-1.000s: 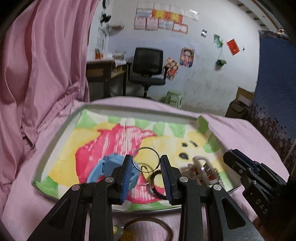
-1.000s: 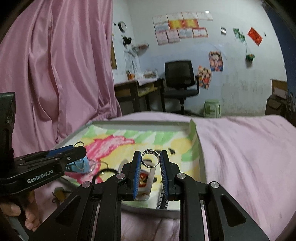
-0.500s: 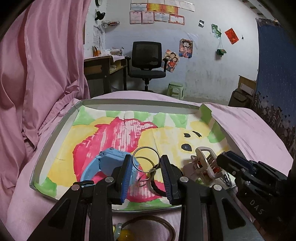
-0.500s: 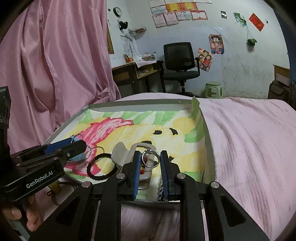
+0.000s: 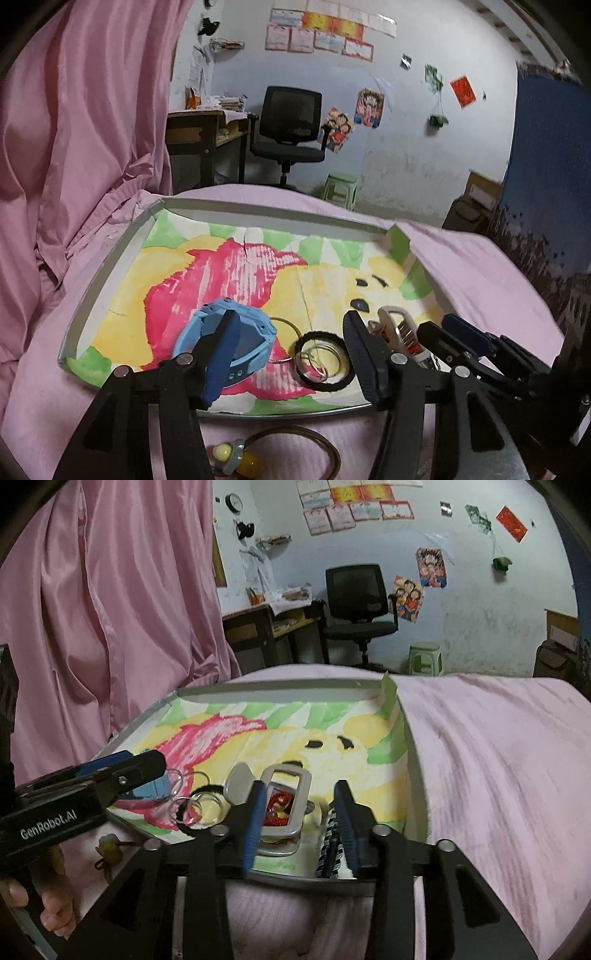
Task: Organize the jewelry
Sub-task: 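Carry both rings into the tray and open both tools, then lift both open tools away from the tray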
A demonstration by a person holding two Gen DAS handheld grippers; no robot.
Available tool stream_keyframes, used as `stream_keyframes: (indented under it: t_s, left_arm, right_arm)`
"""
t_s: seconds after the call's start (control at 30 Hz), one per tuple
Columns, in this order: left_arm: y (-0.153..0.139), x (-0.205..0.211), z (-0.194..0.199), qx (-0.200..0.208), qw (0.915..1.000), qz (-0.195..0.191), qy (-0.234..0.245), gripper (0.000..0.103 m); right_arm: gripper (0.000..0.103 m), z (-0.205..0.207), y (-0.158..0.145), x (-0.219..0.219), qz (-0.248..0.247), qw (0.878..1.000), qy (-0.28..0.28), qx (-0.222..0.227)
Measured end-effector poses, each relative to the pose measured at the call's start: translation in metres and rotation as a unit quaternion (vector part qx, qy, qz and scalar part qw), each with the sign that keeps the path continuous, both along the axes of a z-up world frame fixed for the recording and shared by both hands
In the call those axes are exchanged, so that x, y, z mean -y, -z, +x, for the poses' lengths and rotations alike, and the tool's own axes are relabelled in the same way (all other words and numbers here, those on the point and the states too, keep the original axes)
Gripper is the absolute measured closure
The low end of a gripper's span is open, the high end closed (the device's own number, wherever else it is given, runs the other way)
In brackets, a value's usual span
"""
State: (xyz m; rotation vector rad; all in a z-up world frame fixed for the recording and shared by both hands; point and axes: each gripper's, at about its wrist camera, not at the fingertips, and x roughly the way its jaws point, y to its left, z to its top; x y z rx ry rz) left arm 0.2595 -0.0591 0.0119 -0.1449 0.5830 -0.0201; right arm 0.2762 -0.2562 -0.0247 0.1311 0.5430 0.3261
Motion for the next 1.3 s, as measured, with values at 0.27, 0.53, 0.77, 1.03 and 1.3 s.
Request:
stream_keyframes:
  t_s: [0.27,0.53,0.77,1.03,1.3]
  left_arm:
    - [-0.027,-0.008,-0.039,0.068,0.9976,-0.008,-0.010,0.025]
    - [-0.048,-0.014,-0.092,0.131,0.9911,0.009,-0.025,0.001]
    - [-0.047,-0.025,-0.134,0.147,0.9885,0.010,-0.035,0.000]
    - [-0.030,-0.032,-0.158,0.116,0.9926,0.027,-0.024,0.000]
    - [-0.004,-0.041,-0.144,0.025,0.9991,0.033,0.015,0.000]
  right_arm:
    - [0.037,-0.036,-0.029,0.011,0.014,0.996,0.040,0.077]
    - [0.002,-0.088,-0.062,0.017,0.036,0.985,0.066,0.158]
    - [0.001,-0.133,-0.073,0.013,0.023,0.980,0.064,0.186]
    - [0.001,-0.157,-0.064,0.013,-0.002,0.988,0.042,0.151]
    - [0.001,-0.143,-0.037,0.009,-0.020,0.997,0.003,0.074]
